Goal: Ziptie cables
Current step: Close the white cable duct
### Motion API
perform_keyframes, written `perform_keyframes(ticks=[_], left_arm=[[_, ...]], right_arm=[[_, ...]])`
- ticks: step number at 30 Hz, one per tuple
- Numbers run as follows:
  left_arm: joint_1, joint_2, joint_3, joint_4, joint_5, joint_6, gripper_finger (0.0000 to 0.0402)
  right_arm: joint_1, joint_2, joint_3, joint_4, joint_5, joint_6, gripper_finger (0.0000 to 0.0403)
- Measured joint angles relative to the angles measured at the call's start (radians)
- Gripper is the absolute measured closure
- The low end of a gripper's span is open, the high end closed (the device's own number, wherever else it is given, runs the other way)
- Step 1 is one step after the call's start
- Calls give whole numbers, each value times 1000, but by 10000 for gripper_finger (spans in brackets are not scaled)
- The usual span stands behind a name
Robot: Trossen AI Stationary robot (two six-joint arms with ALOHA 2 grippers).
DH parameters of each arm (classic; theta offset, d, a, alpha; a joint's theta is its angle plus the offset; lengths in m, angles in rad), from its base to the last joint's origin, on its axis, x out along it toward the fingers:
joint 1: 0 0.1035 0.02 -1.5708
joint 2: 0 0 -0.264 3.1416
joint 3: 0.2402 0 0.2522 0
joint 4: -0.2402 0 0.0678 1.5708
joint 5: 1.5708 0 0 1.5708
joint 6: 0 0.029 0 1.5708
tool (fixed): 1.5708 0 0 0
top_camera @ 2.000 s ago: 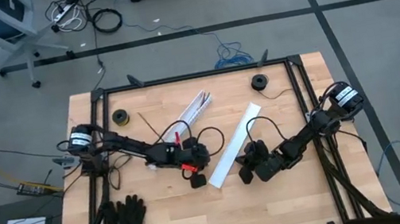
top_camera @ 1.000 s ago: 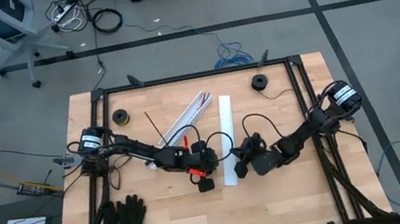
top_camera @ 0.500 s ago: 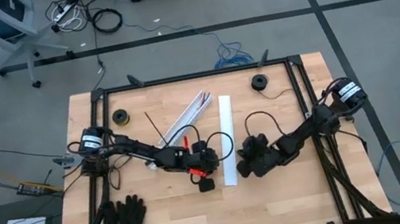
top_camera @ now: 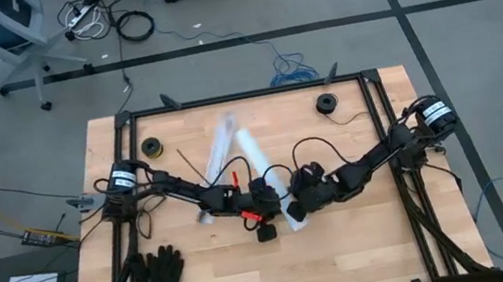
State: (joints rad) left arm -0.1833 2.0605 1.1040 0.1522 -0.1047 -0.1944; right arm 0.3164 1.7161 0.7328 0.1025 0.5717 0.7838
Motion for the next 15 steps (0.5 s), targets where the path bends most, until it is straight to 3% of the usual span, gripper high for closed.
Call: perform_keyframes(ticks=[7,15], left_arm=[[0,3,0,14,6,1,402],[0,4,-1,17,-16,4,402]], right_arm=[[-5,-1,1,175,3,-93,403],[-3,-1,1,220,-29,-99,403]])
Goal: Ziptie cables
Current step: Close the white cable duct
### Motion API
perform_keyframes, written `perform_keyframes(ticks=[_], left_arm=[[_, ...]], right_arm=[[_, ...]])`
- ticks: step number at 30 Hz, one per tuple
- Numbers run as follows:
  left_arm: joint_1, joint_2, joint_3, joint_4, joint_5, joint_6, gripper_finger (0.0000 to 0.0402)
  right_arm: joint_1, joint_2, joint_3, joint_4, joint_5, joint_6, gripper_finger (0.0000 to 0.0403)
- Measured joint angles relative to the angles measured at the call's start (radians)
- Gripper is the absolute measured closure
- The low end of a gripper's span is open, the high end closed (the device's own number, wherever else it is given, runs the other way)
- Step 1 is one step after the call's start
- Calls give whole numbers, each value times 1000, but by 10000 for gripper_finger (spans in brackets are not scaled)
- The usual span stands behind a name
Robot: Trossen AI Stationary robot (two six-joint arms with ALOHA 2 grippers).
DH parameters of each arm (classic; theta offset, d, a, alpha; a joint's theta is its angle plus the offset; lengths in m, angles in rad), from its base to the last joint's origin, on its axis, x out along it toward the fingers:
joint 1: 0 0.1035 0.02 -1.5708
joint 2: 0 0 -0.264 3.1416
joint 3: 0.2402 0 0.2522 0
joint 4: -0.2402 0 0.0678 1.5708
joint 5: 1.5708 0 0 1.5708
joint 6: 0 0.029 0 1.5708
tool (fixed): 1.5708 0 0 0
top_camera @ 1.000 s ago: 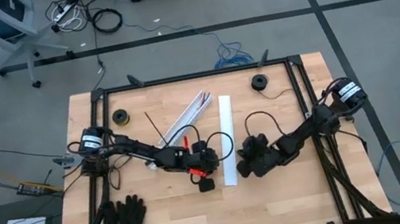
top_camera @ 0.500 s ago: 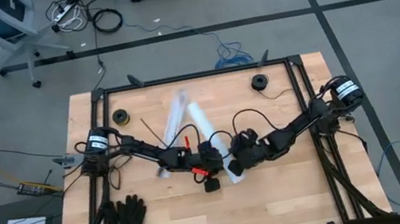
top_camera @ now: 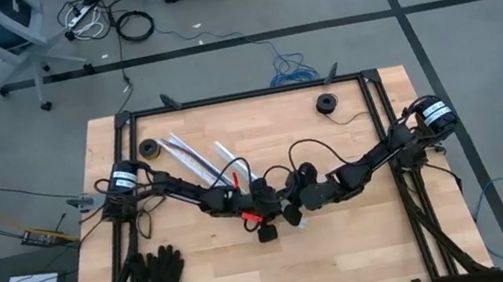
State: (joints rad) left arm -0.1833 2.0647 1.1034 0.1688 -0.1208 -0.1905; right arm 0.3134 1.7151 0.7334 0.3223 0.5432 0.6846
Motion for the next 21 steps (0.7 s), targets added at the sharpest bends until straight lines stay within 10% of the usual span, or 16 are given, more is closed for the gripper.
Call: perform_keyframes(ticks=[15,21], left_arm=[[-4,6,51,-28,-104,49,402],[-1,6,104,-148,-122,57,402]], right_arm=[[28,20,0,36,13,16,403],[74,-12,0,-165,276,99,403]])
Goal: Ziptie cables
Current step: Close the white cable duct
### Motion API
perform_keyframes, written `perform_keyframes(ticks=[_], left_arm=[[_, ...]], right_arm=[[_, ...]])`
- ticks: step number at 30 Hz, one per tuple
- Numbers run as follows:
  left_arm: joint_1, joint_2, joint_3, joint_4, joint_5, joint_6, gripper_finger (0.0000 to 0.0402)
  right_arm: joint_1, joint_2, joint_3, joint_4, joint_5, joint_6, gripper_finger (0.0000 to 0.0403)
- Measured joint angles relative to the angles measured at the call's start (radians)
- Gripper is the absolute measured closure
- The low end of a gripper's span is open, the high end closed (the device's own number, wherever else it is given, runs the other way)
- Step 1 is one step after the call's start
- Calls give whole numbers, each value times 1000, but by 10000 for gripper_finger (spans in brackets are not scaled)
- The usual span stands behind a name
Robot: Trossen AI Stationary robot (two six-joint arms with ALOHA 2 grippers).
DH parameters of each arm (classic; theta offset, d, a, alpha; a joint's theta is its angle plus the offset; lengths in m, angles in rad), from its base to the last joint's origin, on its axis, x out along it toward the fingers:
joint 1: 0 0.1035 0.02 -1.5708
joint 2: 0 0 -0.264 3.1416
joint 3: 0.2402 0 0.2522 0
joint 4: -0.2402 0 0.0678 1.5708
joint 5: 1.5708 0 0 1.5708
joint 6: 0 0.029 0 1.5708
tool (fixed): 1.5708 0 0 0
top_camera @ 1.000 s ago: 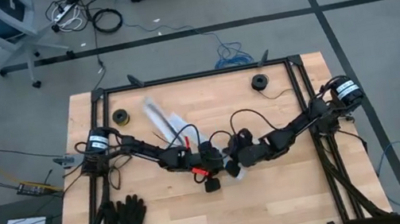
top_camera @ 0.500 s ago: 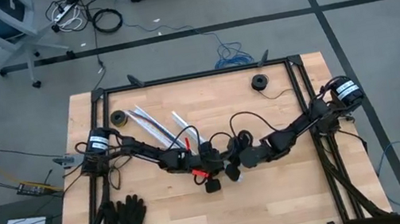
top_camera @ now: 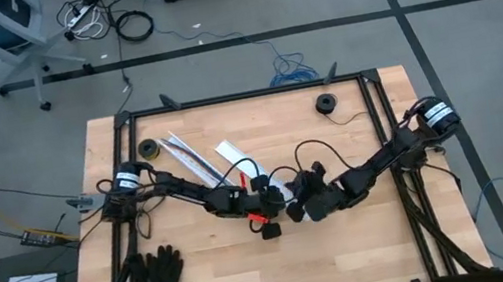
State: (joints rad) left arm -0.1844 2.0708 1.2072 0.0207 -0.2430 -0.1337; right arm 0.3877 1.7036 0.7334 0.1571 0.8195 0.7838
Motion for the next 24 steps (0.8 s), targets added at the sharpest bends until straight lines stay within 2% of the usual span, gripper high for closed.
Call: perform_keyframes(ticks=[2,7,15,24], left_arm=[[0,-1,0,-7,-1,-1,402],[1,-2,0,-4,24,-5,402],[1,-2,-2,13,27,-5,401],[-2,-3,-3,18,31,-2,401]], right_arm=[[4,-5,0,-73,-15,41,403],[-35,16,-2,-229,-185,183,403],[-53,57,-2,-85,-315,92,402],[-47,57,-5,-17,-343,57,402]])
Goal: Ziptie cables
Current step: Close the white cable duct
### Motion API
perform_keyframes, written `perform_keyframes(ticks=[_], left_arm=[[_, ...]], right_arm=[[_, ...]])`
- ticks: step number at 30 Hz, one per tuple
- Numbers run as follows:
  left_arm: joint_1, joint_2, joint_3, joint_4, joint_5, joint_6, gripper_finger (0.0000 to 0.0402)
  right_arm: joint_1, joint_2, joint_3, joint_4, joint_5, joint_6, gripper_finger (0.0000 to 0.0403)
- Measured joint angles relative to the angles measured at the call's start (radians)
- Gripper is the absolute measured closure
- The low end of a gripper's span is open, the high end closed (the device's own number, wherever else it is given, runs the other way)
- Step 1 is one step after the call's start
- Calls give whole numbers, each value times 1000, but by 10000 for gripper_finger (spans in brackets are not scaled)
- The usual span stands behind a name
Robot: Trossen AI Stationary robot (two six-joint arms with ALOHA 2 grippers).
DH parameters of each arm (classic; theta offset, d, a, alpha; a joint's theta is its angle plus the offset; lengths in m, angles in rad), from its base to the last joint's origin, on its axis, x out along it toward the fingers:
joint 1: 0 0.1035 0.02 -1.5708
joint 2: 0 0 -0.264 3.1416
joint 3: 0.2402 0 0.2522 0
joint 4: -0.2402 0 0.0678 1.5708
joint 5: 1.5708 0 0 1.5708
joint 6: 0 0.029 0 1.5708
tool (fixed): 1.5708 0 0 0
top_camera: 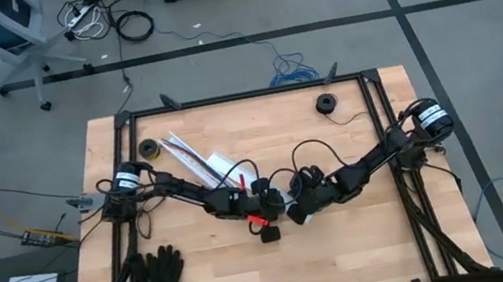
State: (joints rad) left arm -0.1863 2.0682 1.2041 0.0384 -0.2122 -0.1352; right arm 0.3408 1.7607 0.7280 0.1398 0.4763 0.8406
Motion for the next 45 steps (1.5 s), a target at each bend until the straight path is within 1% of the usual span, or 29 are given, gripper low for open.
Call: perform_keyframes(ticks=[8,12,14,16,18,19,22,26,31,33,37,40,42,45], left_arm=[[0,0,0,1,-3,12,401],[0,0,0,0,-4,26,401],[0,0,0,2,-8,26,401],[1,2,3,16,-62,27,402],[14,4,2,23,-86,28,401],[14,4,2,25,-121,30,401],[16,4,2,25,-135,30,401],[27,4,2,17,-116,27,401],[19,1,8,-13,-115,3,401],[15,-1,26,-49,-108,1,401],[4,-1,83,-110,-103,24,401],[1,-2,132,-143,-100,47,401],[-1,-2,160,-183,-101,51,401],[-2,-34,183,-272,-106,50,401]], right_arm=[[31,-8,-2,27,17,2,402],[61,-36,-2,31,81,7,402],[78,-61,0,67,108,8,403],[93,-81,14,117,41,3,402],[104,-90,7,112,3,-21,402],[106,-89,5,119,-11,-33,402],[104,-92,8,121,4,-17,402],[110,-76,4,82,16,-2,402],[136,-82,5,106,99,-45,402],[145,-84,5,109,121,-49,402],[162,-85,5,92,202,-40,402],[184,-108,5,11,270,21,402],[204,-139,5,-83,314,91,403],[252,-200,4,-254,377,225,403]])
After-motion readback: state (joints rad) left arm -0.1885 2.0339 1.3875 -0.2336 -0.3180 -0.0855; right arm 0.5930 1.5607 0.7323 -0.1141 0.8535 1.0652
